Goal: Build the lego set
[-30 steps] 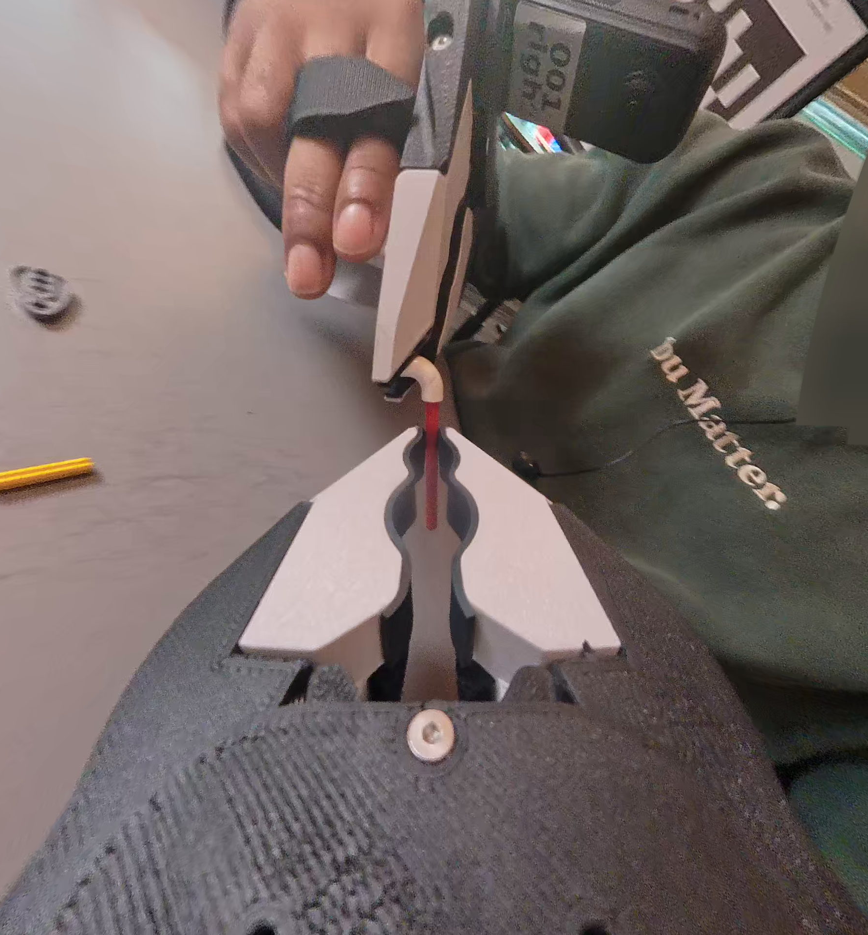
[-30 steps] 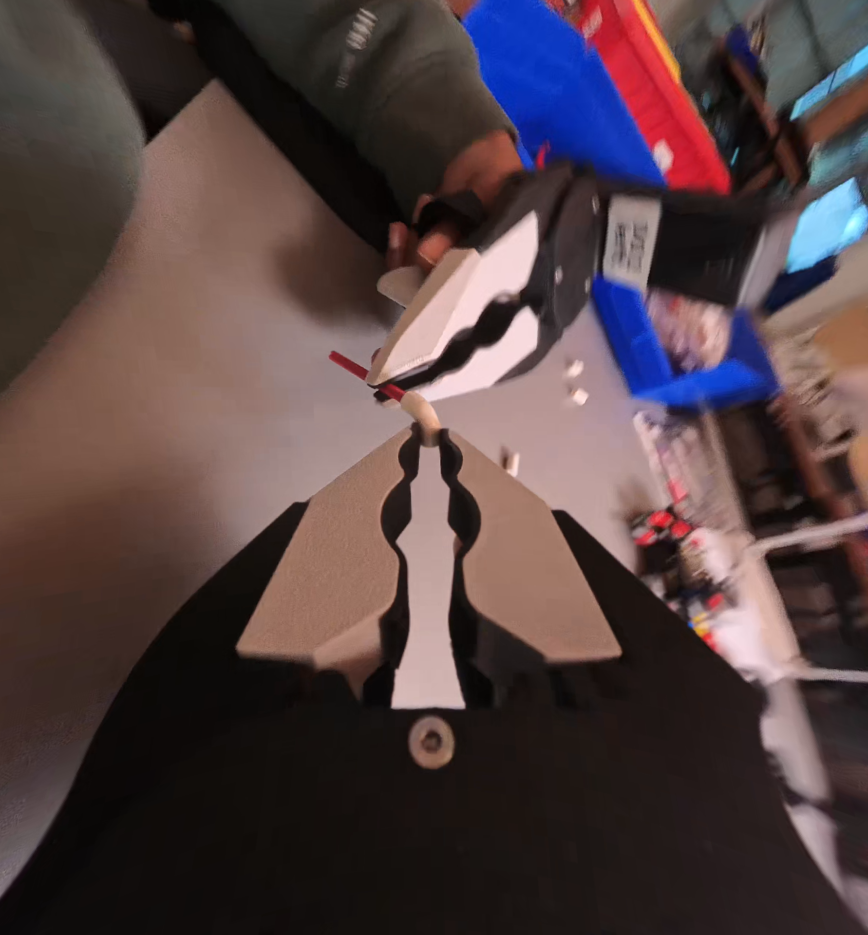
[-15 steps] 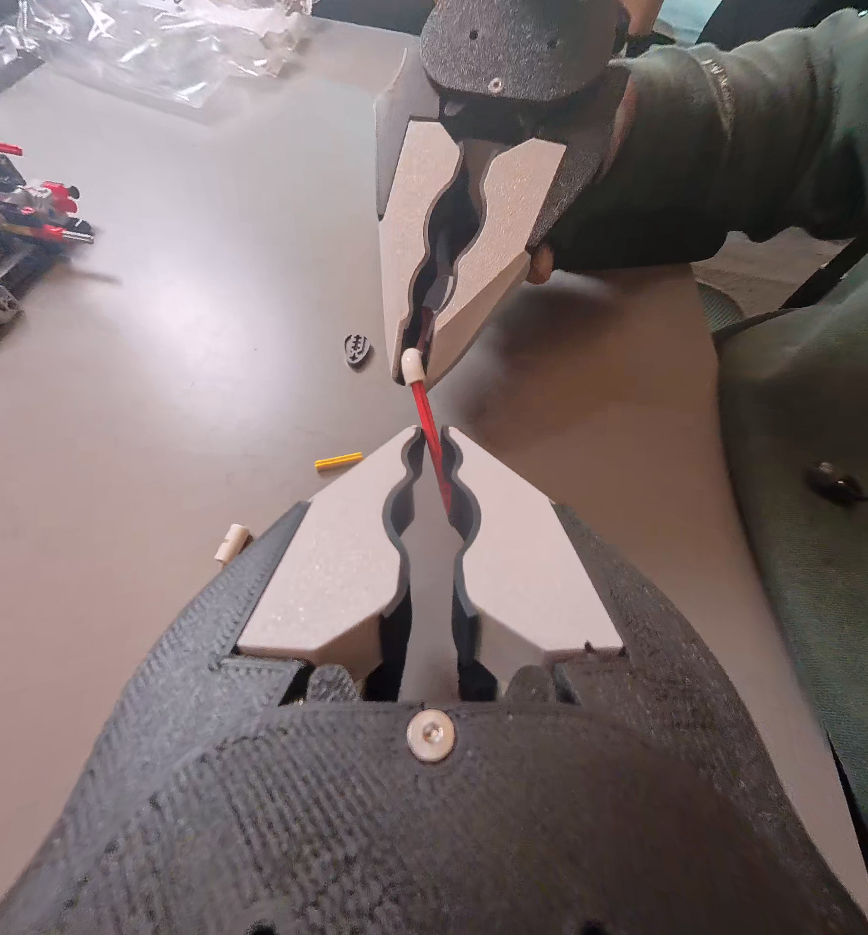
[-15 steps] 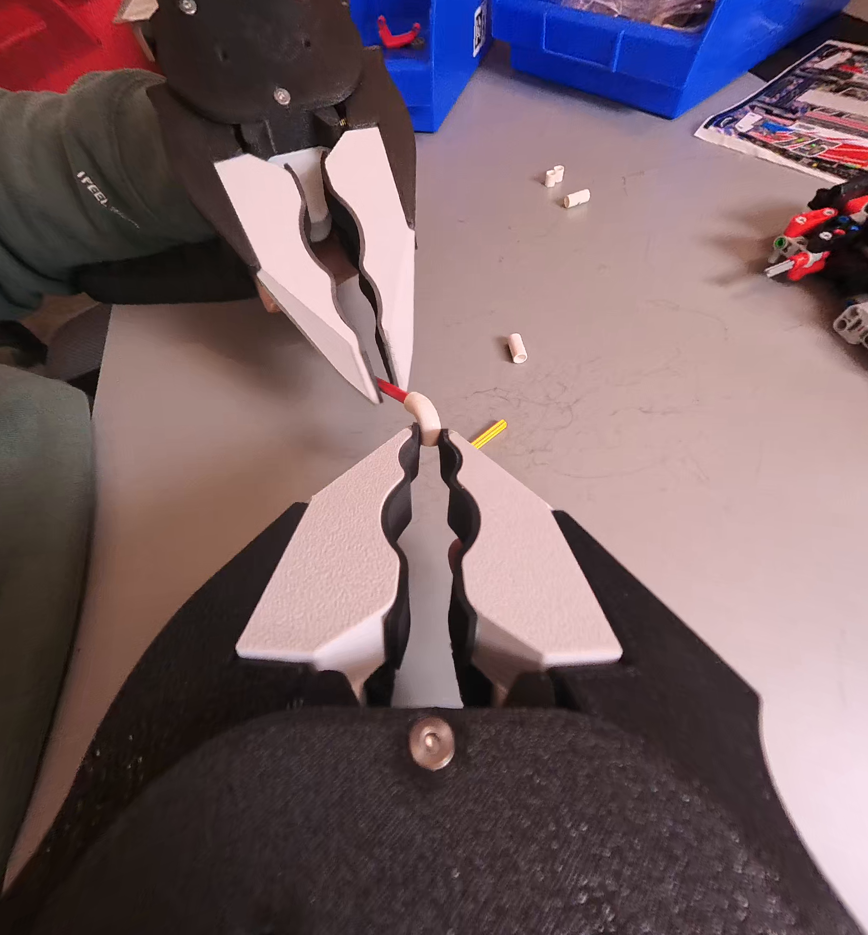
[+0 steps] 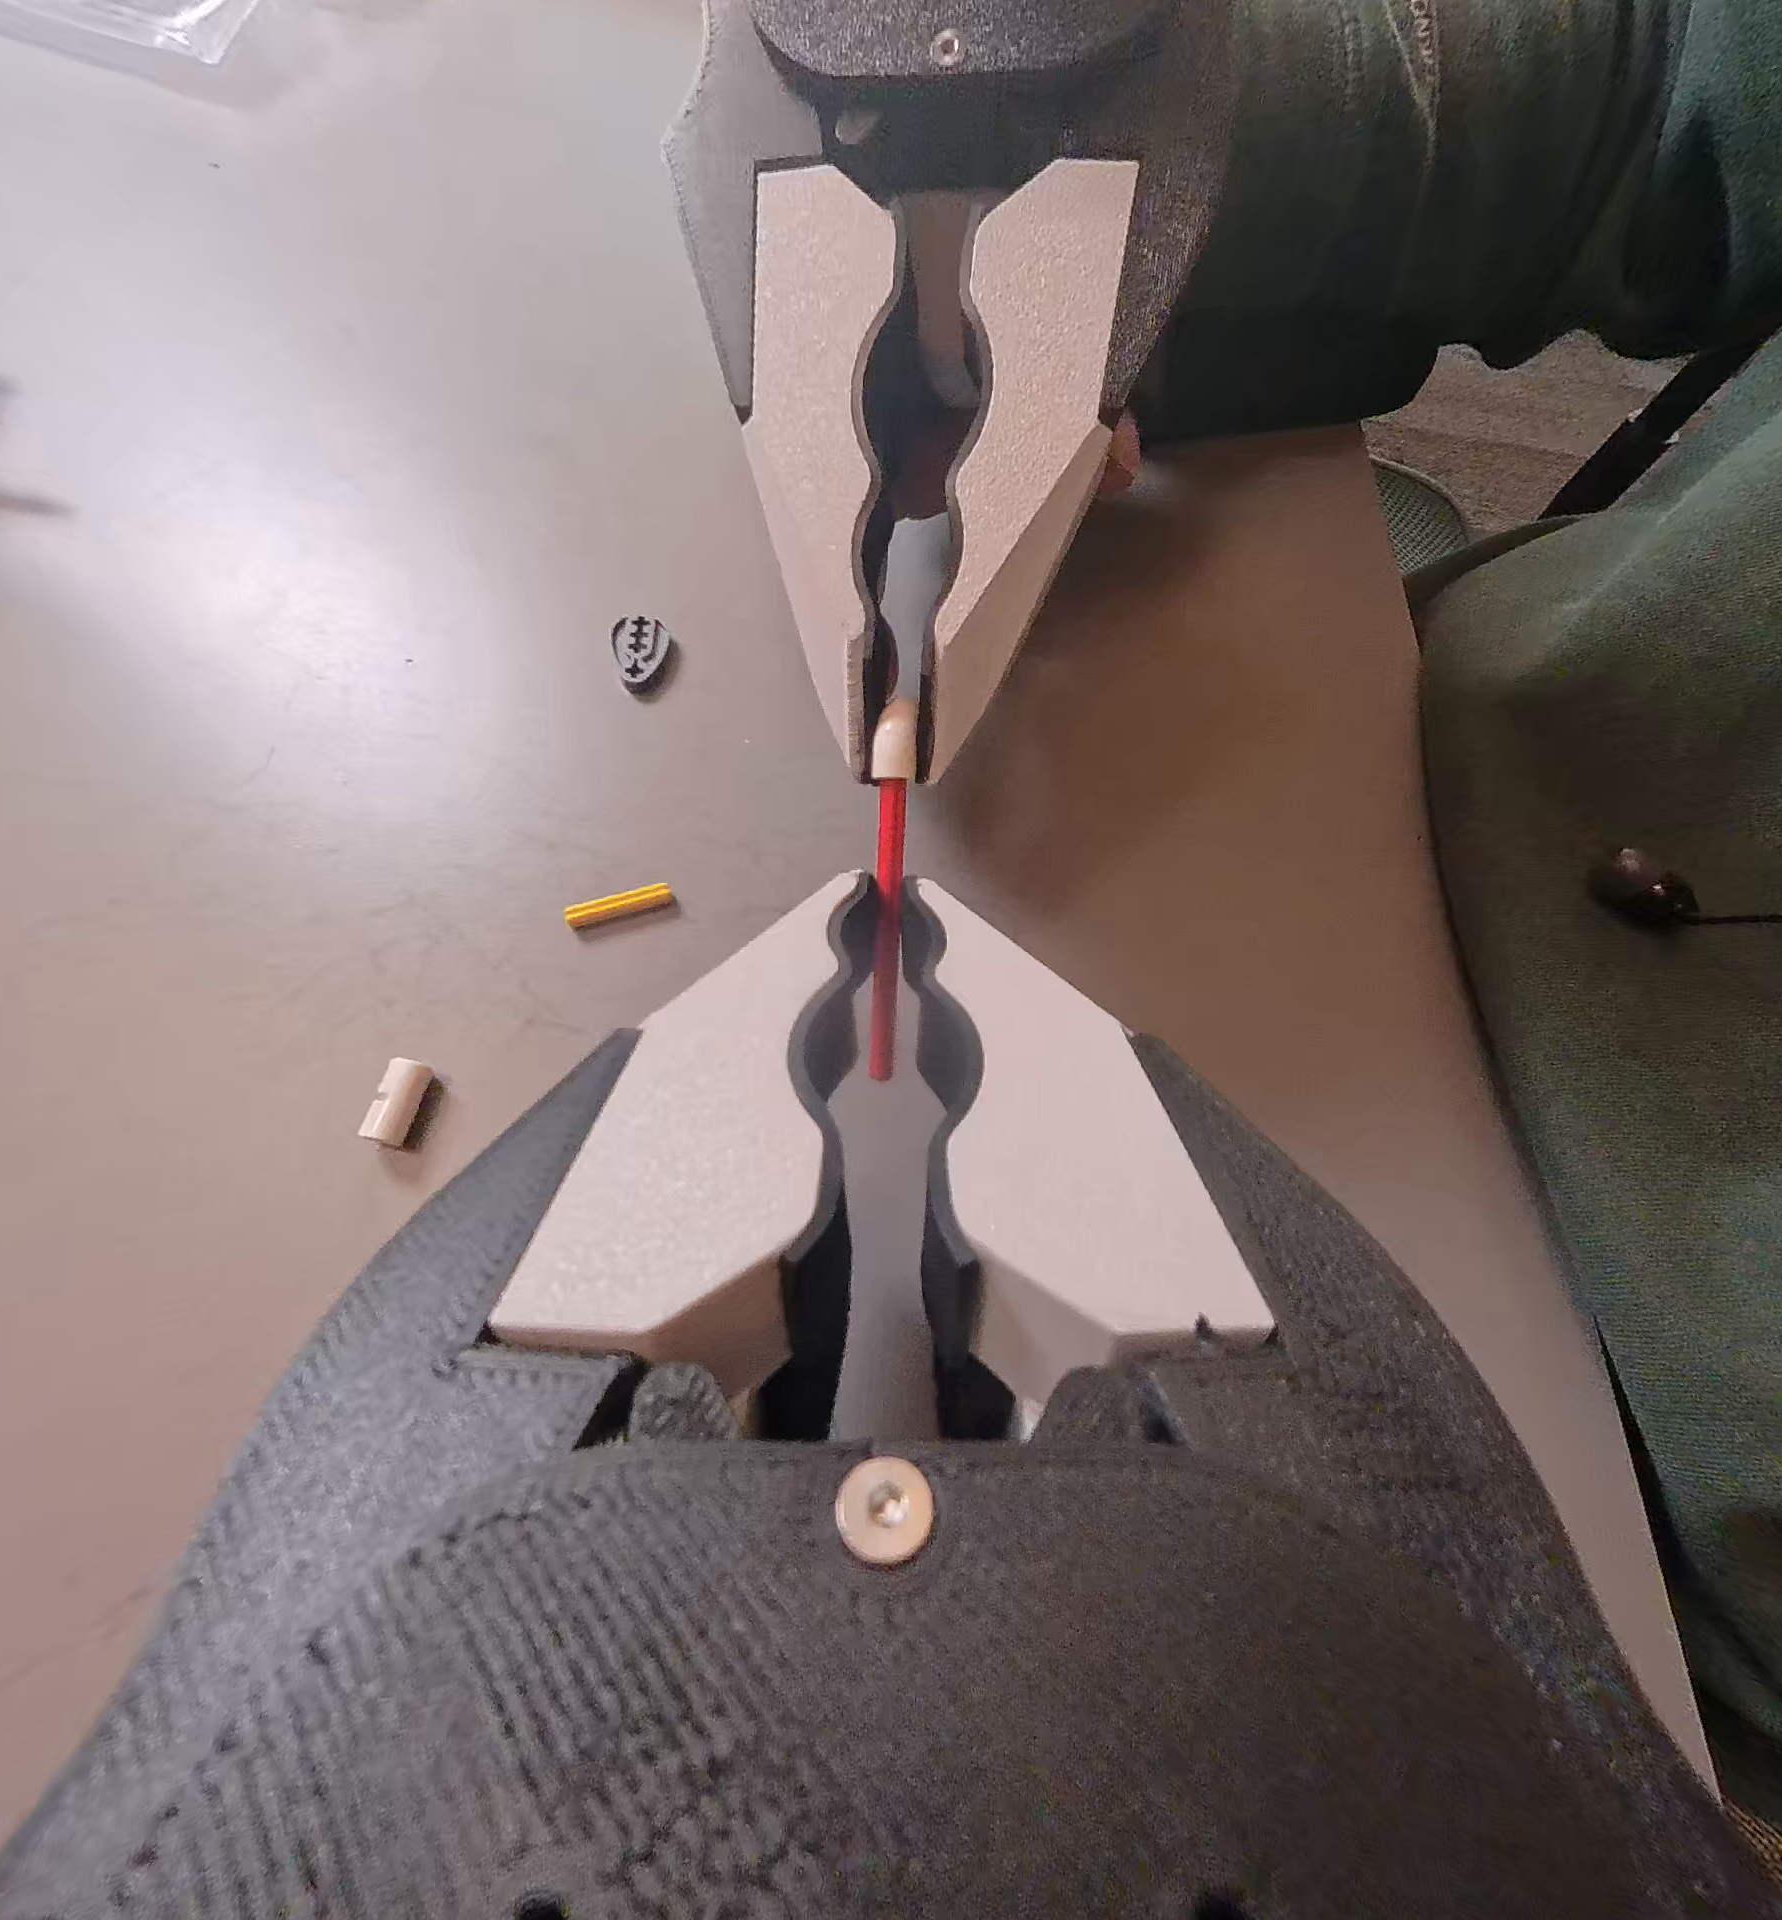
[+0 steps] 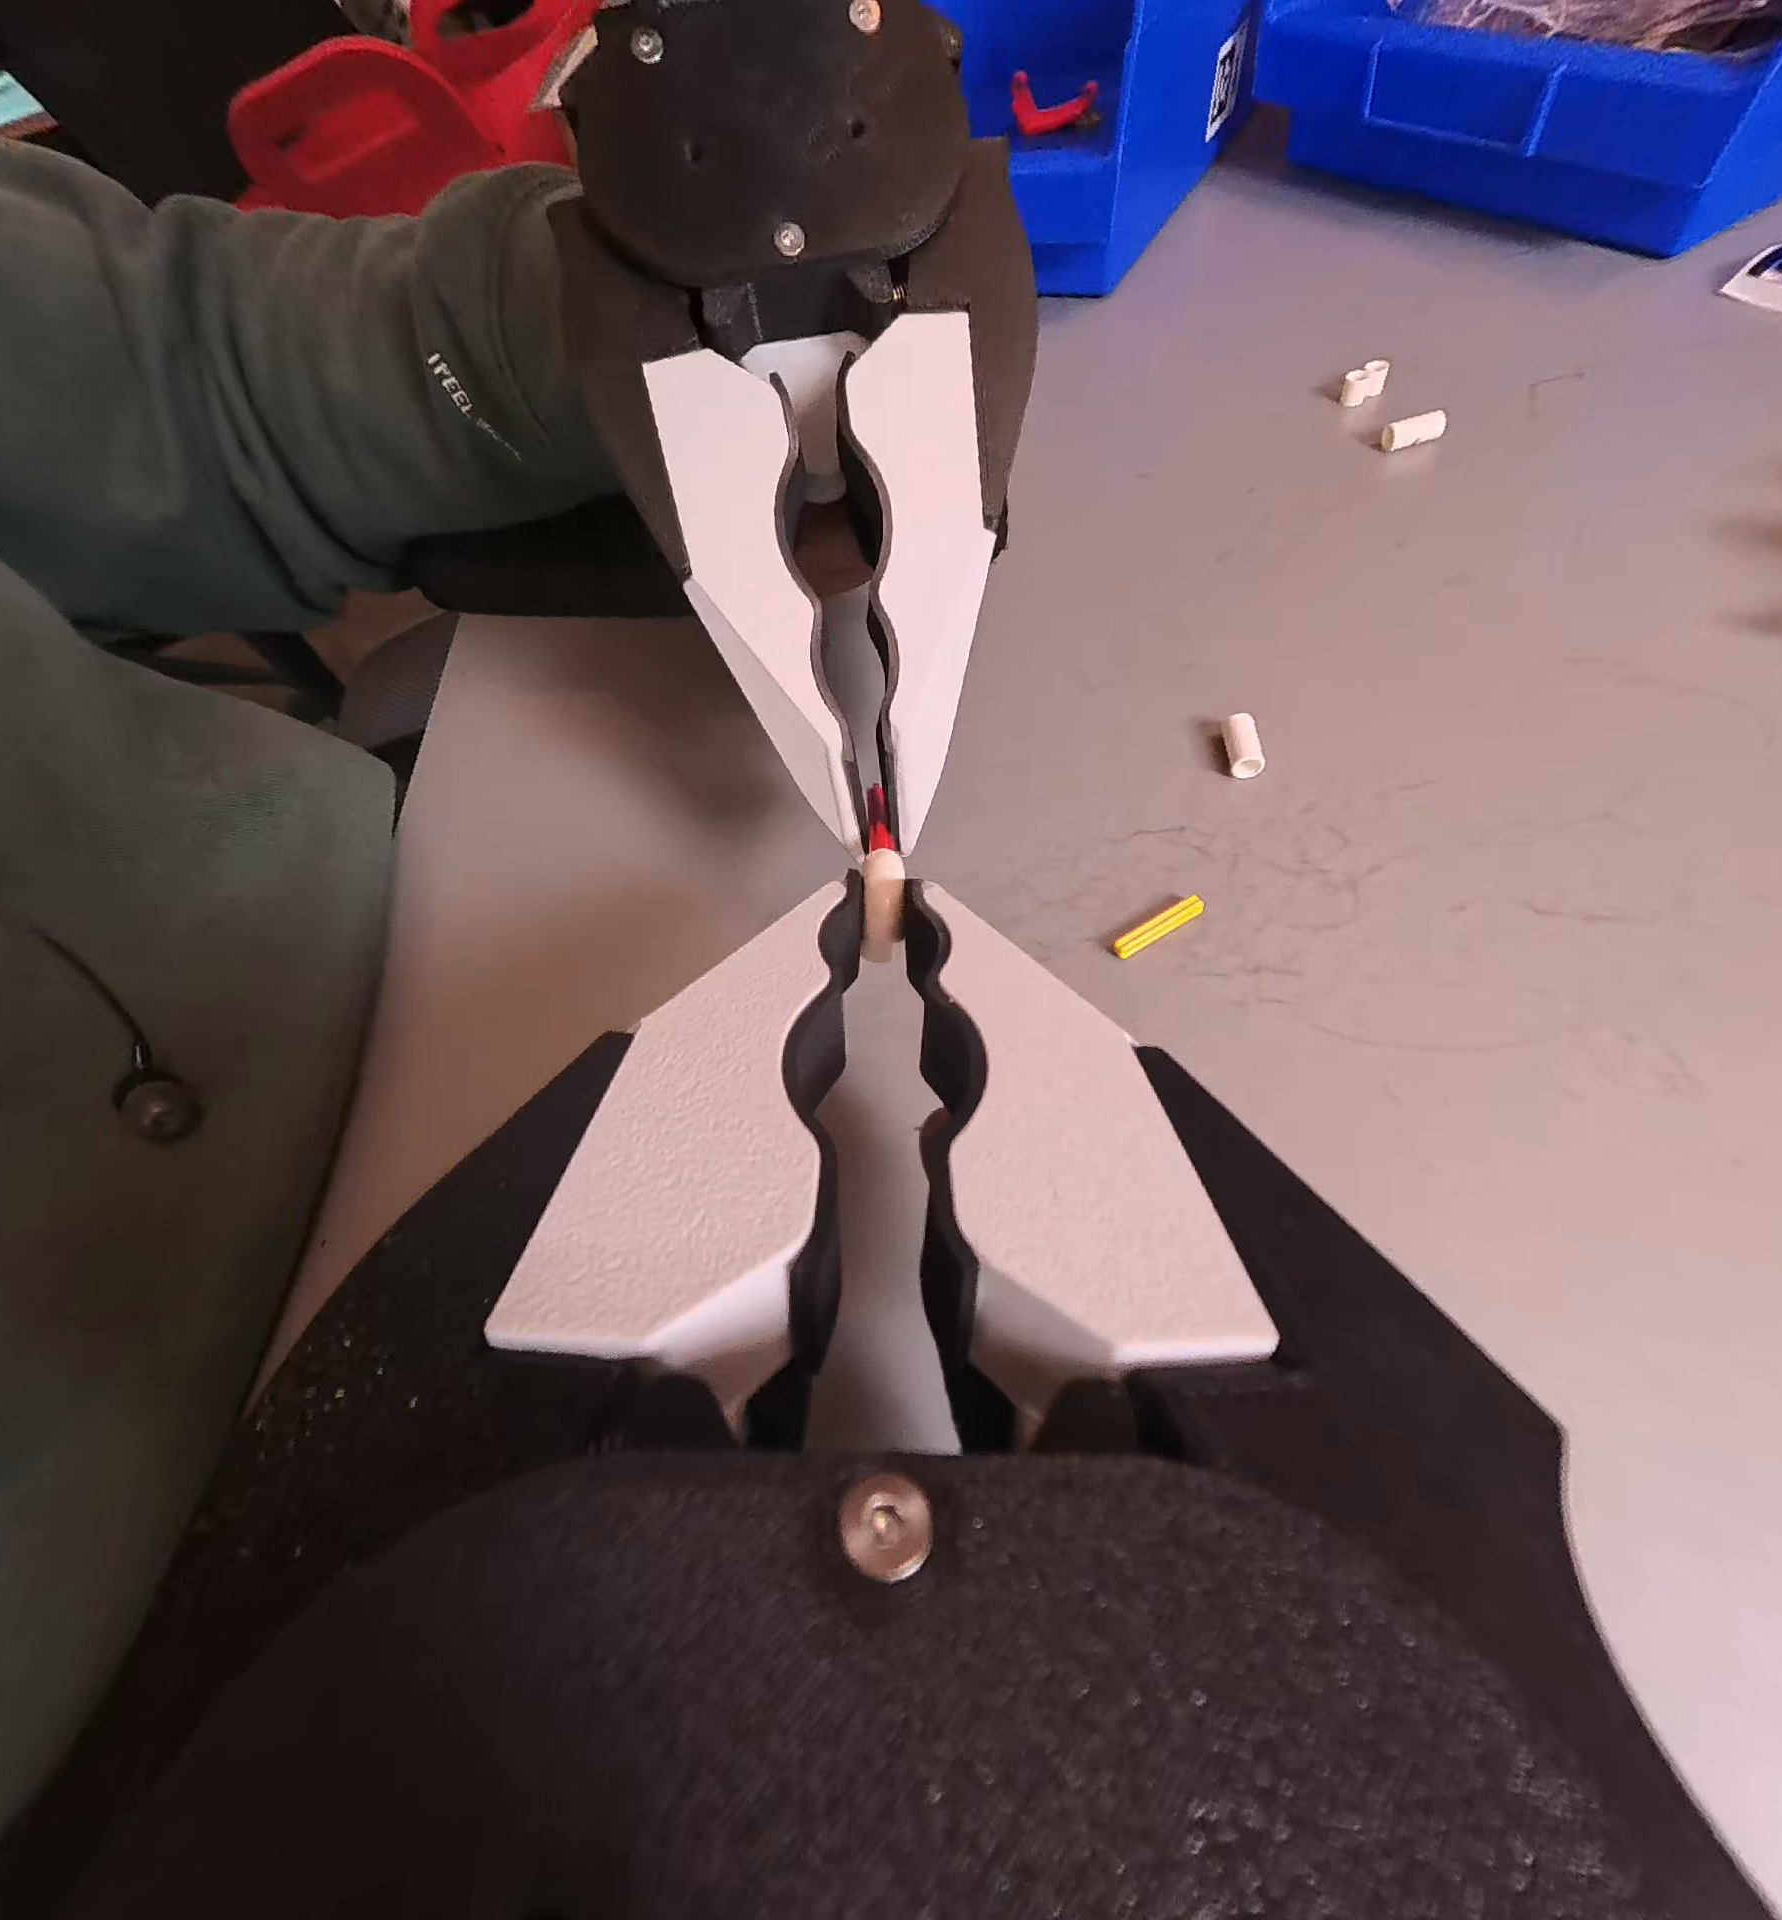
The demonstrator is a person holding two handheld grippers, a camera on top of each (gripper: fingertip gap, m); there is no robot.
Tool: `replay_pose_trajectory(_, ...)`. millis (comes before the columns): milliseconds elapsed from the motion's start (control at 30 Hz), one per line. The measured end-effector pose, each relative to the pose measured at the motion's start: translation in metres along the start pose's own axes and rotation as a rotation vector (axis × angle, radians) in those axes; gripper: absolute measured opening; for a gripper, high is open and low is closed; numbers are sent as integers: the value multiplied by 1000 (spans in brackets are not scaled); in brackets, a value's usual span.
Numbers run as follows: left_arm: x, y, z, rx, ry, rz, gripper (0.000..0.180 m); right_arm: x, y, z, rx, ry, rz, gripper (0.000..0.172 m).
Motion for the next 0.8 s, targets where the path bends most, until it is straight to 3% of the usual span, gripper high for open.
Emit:
replay_pose_trajectory(333, -11, 15, -3, -1, -11, 58, 1, -16, 11, -1, -5, 52, 138, 5)
replay_pose_trajectory(800, -11, 18, -5, 10, 7, 76, 0, -16, 14, -4, 8, 110, 150, 4)
Point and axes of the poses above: each gripper's, where its closed fingertips meet, y out along the fingers, x out of its top, z = x × y across the jaws, the point moved 10 cm from there along -y, back along the fingers, and after that the axes turned 7 degrees about x, right-handed, at the moved point
